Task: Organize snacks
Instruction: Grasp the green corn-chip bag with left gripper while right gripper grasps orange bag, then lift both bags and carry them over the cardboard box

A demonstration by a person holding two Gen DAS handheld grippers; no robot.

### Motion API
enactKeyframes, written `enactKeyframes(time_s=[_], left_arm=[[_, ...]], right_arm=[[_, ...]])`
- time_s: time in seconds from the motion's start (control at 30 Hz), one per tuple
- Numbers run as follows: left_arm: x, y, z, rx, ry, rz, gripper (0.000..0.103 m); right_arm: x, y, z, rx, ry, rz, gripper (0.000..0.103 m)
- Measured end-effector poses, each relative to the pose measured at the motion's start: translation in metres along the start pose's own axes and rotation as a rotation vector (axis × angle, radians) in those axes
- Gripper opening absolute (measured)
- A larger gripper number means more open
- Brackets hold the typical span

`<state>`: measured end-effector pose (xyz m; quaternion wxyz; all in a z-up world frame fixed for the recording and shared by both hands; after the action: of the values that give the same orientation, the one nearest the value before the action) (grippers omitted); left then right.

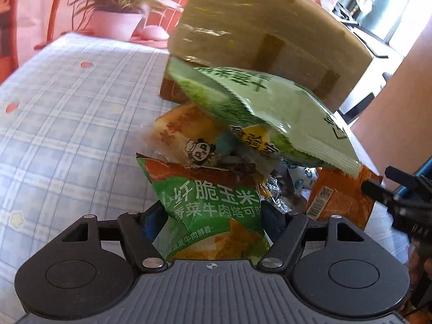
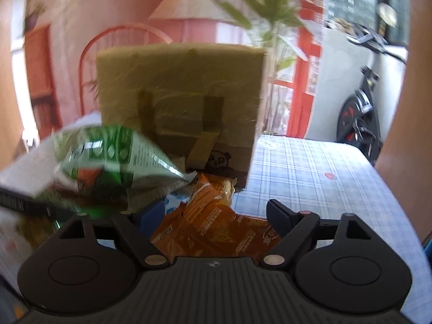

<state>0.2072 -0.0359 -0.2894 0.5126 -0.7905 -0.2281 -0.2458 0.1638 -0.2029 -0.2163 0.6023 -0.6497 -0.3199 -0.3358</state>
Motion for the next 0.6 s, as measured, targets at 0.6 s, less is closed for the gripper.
enactKeyframes(time_s=[0.6], left_arm=[[-0.003, -0.001, 0.009, -0.045, -0.04, -0.009, 0.075]], right_arm=[[-0.034, 0.042, 0.033, 0.084, -0.534, 0.168, 0.098]])
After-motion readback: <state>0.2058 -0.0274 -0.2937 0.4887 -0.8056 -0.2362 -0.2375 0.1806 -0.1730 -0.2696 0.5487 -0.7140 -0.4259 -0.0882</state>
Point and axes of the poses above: each gripper's, at about its wrist camera, not at the fingertips, and y roughly the way its jaws point, z to its left, x to its top, the point moved 9 cm from there along y, roughly the way its jaws point, and after that the axes turned 2 degrees about -x, right-handed, at the moved point
